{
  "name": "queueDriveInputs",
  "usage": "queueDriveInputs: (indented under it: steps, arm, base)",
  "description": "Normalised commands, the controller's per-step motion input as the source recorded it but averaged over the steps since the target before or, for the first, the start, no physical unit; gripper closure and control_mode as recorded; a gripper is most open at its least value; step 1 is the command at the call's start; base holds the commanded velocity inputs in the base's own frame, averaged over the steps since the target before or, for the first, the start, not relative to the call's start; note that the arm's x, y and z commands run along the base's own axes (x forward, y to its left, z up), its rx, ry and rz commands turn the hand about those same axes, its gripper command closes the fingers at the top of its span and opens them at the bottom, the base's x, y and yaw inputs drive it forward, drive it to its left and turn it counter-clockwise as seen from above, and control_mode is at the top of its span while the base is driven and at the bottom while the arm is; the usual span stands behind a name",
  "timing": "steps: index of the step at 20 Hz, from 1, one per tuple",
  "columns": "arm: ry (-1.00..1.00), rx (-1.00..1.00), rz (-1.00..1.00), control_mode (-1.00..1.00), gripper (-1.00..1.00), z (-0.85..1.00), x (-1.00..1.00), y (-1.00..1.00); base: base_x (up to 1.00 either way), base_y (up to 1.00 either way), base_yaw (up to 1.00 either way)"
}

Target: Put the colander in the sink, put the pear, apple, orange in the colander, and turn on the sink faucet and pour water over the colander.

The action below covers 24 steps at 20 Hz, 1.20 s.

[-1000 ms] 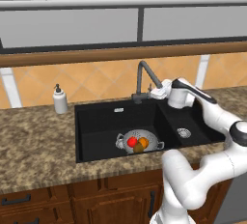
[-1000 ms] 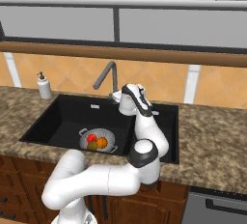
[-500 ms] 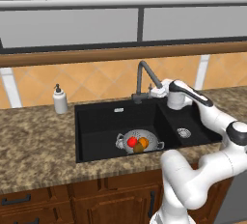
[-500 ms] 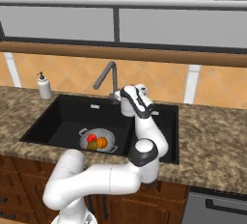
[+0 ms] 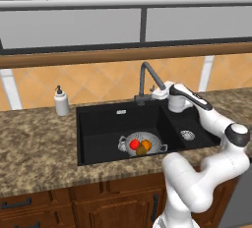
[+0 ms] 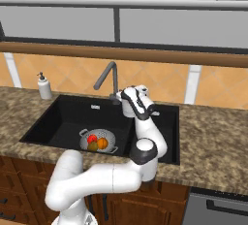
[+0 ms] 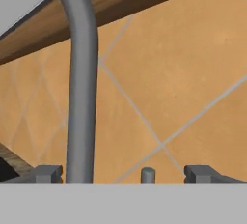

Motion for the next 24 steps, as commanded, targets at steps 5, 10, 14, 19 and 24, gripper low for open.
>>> queueDriveInputs:
  steps: [5,10,14,19,24]
  arm:
    - [0.0,0.0,0.0,-1.0,-1.0,-0.11,0.33,0.0]
    - [0.0,0.0,0.0,-1.0,-1.0,-0.01,0.32,-0.01]
    - [0.0,0.0,0.0,-1.0,-1.0,-0.1,0.3,-0.04]
    - [0.0,0.0,0.0,-1.0,-1.0,-0.18,0.2,-0.07]
    - [0.0,0.0,0.0,-1.0,-1.0,-0.31,0.08,-0.03]
  base:
    - [0.0,0.0,0.0]
    - [0.0,0.0,0.0]
    - [0.0,0.0,0.0]
    - [0.0,0.0,0.0]
    - [0.0,0.0,0.0]
